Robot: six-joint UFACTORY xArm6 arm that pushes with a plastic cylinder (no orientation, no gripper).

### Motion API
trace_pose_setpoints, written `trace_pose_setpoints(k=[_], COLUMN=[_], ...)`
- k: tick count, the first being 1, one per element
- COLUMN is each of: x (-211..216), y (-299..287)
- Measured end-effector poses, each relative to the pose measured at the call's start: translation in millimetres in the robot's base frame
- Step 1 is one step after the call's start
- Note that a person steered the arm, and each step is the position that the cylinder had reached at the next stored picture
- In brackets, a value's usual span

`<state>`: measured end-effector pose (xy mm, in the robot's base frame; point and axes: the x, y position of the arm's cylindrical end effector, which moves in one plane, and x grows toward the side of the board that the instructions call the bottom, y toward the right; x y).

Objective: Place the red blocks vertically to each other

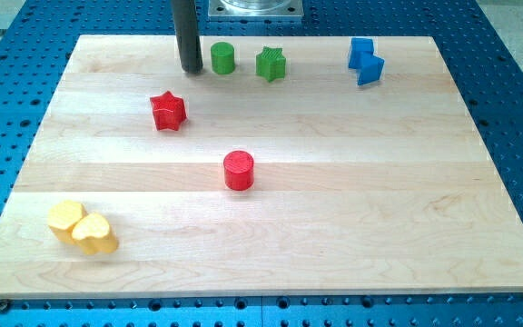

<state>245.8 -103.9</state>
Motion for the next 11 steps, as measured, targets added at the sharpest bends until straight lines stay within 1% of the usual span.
trace_pose_setpoints(k=[1,2,3,4,5,6,7,8,9,10,11], x=[-7,-4,32,106,147,191,199,268,276,271,293], y=[39,40,-34,-38,13,81,100,45,64,1,18])
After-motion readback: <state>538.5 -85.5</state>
